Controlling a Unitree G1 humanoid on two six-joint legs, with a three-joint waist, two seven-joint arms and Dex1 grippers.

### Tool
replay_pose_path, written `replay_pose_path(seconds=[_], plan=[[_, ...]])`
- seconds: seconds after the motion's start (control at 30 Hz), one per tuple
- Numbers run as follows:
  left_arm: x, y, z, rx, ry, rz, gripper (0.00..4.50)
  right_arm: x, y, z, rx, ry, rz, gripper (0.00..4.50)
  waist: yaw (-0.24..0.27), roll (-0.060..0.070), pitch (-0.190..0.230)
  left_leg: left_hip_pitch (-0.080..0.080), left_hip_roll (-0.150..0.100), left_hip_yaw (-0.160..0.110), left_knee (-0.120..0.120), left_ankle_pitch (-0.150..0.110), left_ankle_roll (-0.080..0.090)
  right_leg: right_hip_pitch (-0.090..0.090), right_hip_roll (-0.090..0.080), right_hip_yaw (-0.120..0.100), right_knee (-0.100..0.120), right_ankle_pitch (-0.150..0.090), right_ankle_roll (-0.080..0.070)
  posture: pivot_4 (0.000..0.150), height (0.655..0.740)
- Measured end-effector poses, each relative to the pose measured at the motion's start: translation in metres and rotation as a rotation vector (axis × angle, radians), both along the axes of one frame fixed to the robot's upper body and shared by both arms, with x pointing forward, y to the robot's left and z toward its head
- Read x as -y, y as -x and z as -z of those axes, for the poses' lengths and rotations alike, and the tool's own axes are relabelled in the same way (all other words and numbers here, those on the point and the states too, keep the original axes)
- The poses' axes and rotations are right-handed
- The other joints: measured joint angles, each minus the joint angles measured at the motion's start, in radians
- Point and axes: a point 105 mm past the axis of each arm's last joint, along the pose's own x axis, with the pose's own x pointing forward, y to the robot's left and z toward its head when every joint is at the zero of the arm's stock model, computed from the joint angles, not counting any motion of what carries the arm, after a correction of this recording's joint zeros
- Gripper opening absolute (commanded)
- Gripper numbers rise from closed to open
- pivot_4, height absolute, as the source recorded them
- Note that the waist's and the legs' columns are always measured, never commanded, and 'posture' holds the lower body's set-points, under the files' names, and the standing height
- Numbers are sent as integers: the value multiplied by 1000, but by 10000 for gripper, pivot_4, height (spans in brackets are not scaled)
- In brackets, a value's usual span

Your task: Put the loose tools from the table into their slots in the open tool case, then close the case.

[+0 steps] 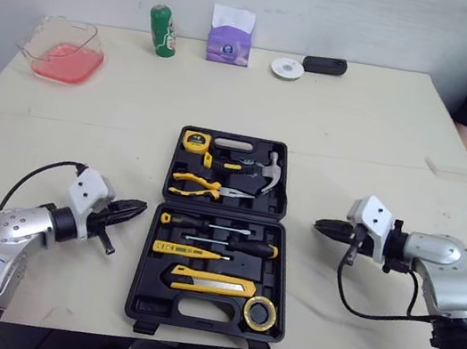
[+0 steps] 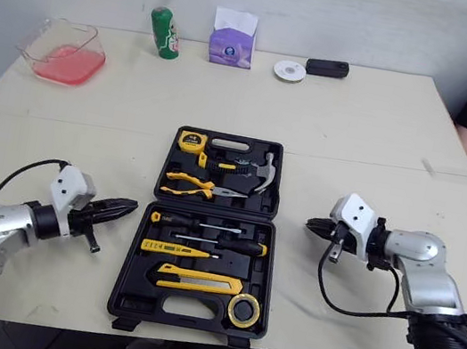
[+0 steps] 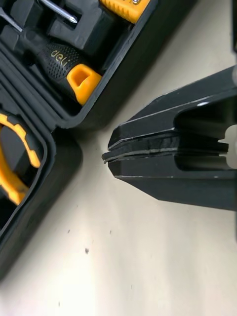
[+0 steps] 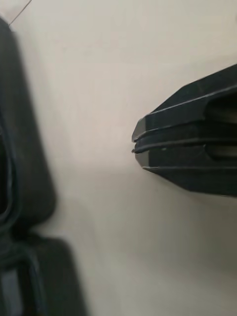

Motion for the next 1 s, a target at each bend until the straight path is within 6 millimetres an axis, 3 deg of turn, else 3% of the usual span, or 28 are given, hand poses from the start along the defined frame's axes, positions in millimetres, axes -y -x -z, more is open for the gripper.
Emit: replay_pose_path(seconds=[0.23, 0.43, 0.67, 1.0], plan=[[17, -16, 4, 7, 13, -5, 467, -32, -14, 1, 35, -25, -39, 0, -16, 0, 0, 0, 0, 0, 0, 0, 0, 0, 1, 0, 3, 0, 0, 1500, 7400], [24, -19, 4, 5, 18, 8, 467, -38, -12, 2, 33, -31, -69, 0, -14, 0, 0, 0, -1, 0, 0, 1, 1, 1, 1, 0, 4, 0, 0, 1500, 7400], [28, -17, 5, -8, 16, 22, 467, -54, 9, 5, -55, -35, -174, 0, -13, 0, 0, 0, -1, -1, 0, 1, 1, 1, 0, 0, 4, 0, 0, 1500, 7400], [33, -16, 9, -20, 27, 30, 467, -53, 4, 5, -45, -29, -151, 0, -12, 0, 0, 0, -2, -1, 0, 1, 1, 1, -1, -1, 2, 0, 0, 1500, 7400]])
